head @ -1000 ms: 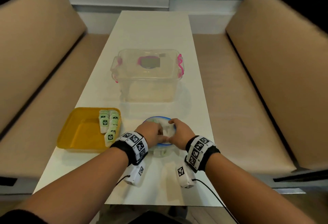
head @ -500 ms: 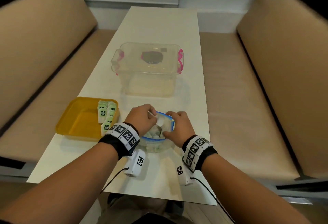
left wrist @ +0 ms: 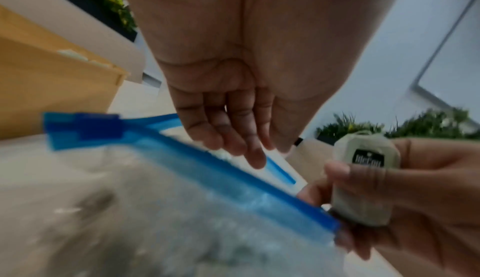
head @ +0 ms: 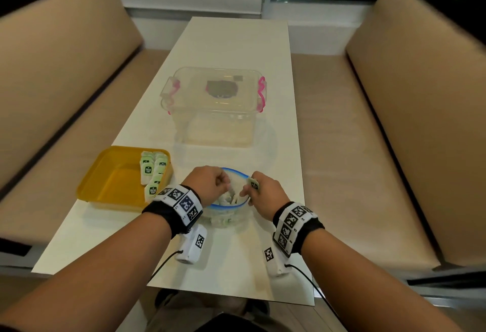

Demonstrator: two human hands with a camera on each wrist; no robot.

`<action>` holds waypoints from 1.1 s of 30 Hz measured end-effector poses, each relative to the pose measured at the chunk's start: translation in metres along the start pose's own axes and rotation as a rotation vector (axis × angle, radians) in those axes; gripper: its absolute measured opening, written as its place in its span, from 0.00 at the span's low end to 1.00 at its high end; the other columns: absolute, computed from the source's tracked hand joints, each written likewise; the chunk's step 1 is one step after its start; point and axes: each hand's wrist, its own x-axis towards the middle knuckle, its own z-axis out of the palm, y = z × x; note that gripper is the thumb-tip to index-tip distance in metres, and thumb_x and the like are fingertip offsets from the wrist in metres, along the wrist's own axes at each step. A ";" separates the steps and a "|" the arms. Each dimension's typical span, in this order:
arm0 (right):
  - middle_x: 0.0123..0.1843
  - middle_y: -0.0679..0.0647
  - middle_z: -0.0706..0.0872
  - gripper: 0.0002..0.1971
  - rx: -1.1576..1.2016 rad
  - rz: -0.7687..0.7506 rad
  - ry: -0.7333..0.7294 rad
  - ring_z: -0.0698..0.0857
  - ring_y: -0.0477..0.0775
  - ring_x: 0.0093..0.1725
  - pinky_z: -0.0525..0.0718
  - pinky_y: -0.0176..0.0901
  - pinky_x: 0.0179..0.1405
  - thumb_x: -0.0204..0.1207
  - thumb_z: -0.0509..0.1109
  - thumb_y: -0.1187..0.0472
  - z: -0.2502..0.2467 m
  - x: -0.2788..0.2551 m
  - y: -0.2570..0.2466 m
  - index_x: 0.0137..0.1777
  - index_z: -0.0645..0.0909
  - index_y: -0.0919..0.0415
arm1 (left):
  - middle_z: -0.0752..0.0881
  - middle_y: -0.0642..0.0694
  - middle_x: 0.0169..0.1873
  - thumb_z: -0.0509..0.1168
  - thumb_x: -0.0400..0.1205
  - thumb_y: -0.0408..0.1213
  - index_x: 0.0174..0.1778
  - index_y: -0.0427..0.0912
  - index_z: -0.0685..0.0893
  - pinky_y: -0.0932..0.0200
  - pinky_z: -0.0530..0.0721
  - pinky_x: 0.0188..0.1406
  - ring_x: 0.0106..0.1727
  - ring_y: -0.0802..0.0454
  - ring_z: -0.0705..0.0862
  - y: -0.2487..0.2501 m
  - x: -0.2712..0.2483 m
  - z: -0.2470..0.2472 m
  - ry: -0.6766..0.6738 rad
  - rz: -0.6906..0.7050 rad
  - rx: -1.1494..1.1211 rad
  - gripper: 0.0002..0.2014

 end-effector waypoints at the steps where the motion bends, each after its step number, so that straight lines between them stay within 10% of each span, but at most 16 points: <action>1: 0.44 0.52 0.91 0.09 -0.001 0.000 -0.030 0.87 0.54 0.38 0.87 0.53 0.47 0.84 0.62 0.58 0.002 -0.001 0.002 0.41 0.72 0.54 | 0.89 0.53 0.42 0.71 0.79 0.41 0.47 0.48 0.89 0.60 0.82 0.49 0.48 0.52 0.86 -0.003 -0.001 0.005 -0.046 -0.001 0.071 0.04; 14: 0.47 0.62 0.89 0.09 -0.118 -0.001 -0.091 0.84 0.64 0.48 0.83 0.53 0.51 0.85 0.58 0.59 0.006 0.001 0.003 0.46 0.76 0.60 | 0.85 0.44 0.35 0.66 0.80 0.44 0.35 0.42 0.85 0.53 0.84 0.43 0.39 0.48 0.82 0.008 0.004 0.025 -0.162 -0.069 0.227 0.11; 24: 0.45 0.53 0.91 0.12 -0.056 0.027 -0.106 0.85 0.52 0.47 0.77 0.39 0.48 0.83 0.56 0.65 0.000 0.007 -0.006 0.45 0.81 0.55 | 0.89 0.45 0.37 0.64 0.81 0.38 0.42 0.38 0.87 0.54 0.86 0.45 0.41 0.47 0.88 -0.005 0.008 0.002 -0.013 -0.087 -0.093 0.09; 33: 0.43 0.59 0.88 0.10 -0.114 -0.035 -0.082 0.85 0.63 0.45 0.84 0.55 0.51 0.85 0.58 0.57 0.002 0.015 -0.017 0.53 0.79 0.61 | 0.87 0.41 0.42 0.55 0.86 0.36 0.46 0.45 0.78 0.48 0.88 0.43 0.39 0.42 0.92 -0.002 0.005 -0.006 -0.027 -0.115 -0.477 0.07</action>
